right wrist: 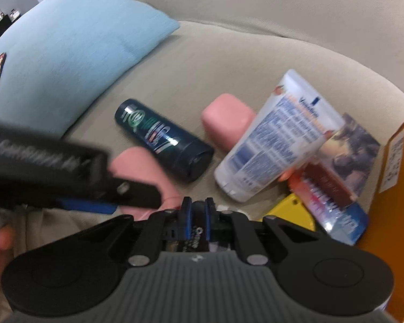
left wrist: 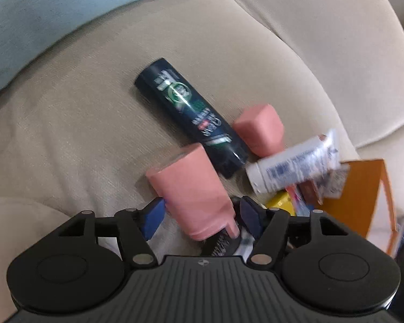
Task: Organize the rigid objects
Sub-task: 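Grasp the pink bottle with the right tool while the left tool holds the pink container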
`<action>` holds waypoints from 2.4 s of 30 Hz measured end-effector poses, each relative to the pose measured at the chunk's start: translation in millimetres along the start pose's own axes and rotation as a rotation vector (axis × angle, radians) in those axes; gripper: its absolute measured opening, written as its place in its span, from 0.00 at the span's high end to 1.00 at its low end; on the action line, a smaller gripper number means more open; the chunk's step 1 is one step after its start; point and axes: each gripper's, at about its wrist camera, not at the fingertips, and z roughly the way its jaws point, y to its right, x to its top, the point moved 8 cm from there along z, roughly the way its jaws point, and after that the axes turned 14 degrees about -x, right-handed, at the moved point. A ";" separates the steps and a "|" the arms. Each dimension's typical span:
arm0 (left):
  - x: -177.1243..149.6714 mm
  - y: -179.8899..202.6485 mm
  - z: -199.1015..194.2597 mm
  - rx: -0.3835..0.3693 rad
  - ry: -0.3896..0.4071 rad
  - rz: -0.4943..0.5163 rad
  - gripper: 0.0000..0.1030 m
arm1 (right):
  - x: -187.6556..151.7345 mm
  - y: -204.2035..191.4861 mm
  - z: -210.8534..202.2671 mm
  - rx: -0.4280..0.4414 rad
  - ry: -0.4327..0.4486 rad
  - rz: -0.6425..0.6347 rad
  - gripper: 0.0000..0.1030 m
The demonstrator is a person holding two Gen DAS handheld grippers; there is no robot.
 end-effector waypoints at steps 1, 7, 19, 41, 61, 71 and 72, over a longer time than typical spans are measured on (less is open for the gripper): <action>0.8 0.1 2.4 0.019 0.006 0.017 0.28 | -1.3 -2.3 0.7 -0.002 -0.001 -0.005 0.91; 1.9 -3.9 17.4 0.048 0.018 0.039 0.28 | -1.7 -0.8 -2.1 -0.001 -0.001 -0.016 0.91; 17.0 3.1 -5.7 0.090 0.042 0.240 0.33 | 31.9 6.3 -18.7 -0.064 0.078 -0.268 0.71; 22.5 -26.5 23.4 0.065 -0.019 0.139 0.39 | 75.7 -14.5 46.8 -0.107 -0.039 -0.582 0.53; 28.6 -1.4 -8.5 0.019 0.147 0.233 0.40 | 97.5 5.0 -14.6 -0.235 0.281 -0.338 0.58; 26.8 56.0 -39.9 -0.058 0.223 0.337 0.39 | 108.5 29.1 -75.1 -0.220 0.379 -0.224 0.58; 25.8 65.0 -42.9 -0.070 0.228 0.355 0.39 | 107.9 34.1 -83.7 -0.214 0.385 -0.201 0.58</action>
